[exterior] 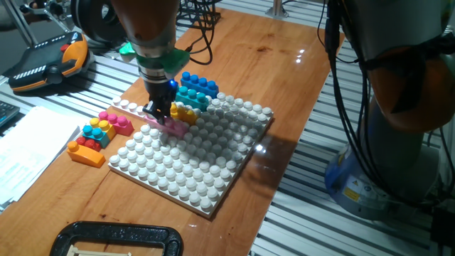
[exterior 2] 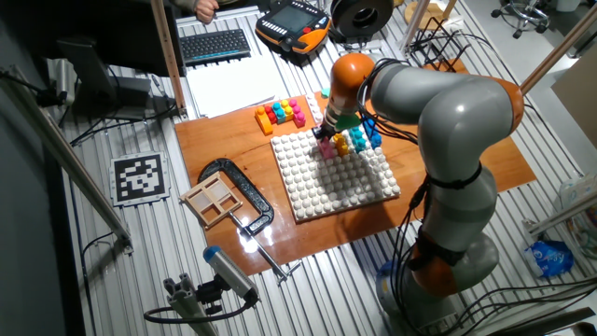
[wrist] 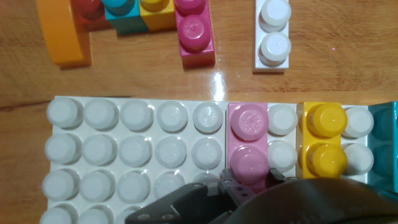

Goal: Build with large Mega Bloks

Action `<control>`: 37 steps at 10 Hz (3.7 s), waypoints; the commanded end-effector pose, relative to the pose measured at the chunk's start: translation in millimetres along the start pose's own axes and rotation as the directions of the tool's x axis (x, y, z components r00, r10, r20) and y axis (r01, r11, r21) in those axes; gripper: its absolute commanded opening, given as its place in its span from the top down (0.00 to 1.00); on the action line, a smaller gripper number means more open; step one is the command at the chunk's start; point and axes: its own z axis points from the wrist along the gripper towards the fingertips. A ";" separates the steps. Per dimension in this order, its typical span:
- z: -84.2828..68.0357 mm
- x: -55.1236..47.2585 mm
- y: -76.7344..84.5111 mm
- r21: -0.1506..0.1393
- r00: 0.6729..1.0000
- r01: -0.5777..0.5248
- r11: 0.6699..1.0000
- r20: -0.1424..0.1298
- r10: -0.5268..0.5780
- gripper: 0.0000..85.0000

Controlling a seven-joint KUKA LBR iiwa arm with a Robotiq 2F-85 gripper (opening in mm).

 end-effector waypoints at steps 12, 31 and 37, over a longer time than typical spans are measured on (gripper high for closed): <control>18.6 4.7 7.0 -0.021 1.000 -0.007 1.000 0.026 0.008 1.00; 11.3 2.5 15.5 -0.011 0.997 -0.061 0.998 0.039 0.062 0.60; 11.0 -0.3 12.4 -0.003 0.998 -0.046 0.999 0.047 0.046 0.60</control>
